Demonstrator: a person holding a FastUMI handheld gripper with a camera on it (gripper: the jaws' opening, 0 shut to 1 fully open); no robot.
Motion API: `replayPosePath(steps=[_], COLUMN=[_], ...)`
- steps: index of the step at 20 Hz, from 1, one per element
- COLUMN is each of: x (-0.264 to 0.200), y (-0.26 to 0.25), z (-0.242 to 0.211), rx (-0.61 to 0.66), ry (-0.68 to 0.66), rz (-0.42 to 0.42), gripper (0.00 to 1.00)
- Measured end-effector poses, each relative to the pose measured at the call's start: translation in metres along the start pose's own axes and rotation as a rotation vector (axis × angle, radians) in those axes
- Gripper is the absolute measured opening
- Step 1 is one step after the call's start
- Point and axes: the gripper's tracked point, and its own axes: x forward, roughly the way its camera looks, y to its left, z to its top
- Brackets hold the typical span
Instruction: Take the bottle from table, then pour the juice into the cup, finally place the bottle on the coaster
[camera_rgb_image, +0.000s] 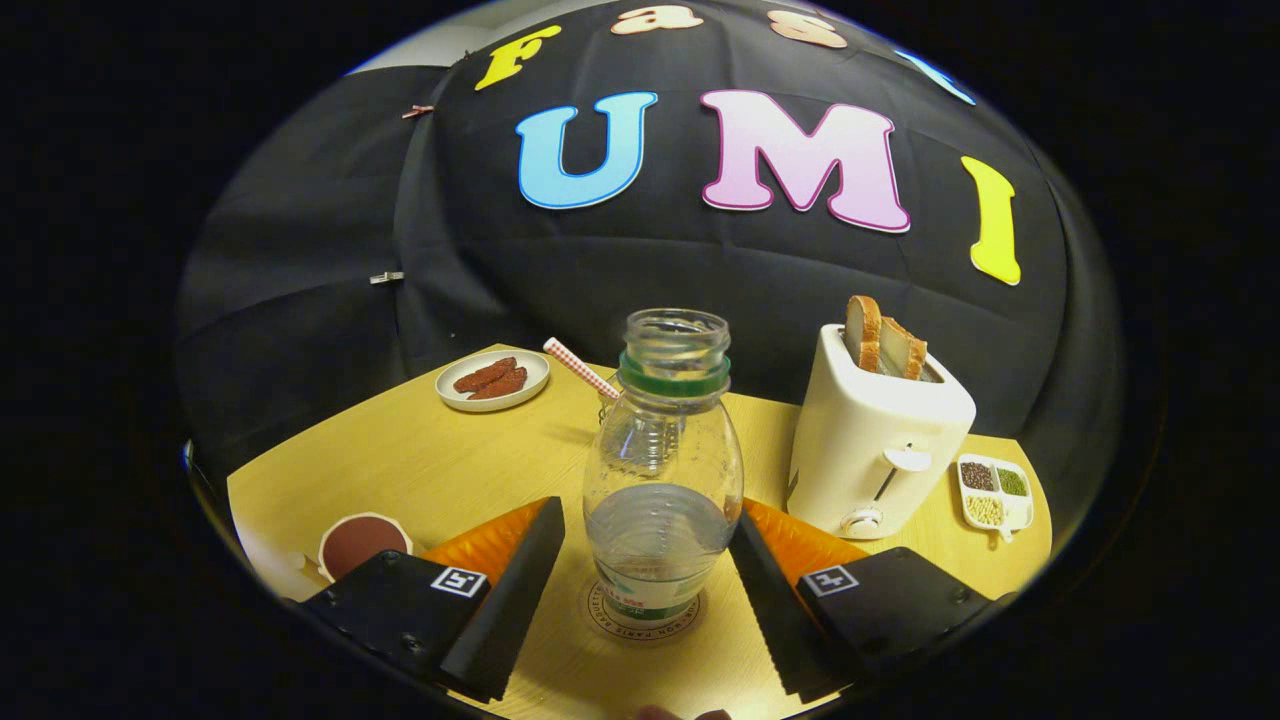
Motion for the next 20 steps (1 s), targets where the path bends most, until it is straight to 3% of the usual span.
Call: replayPosePath(steps=[8, 15, 20], x=[-0.046, -0.143, -0.216], y=[-0.009, -0.016, -0.026], z=[0.033, 0.109, 0.143], rx=[-0.009, -0.058, -0.019], ry=[-0.083, -0.227, -0.289], rz=[-0.069, -0.138, -0.225], gripper=[0.99, 0.98, 0.98])
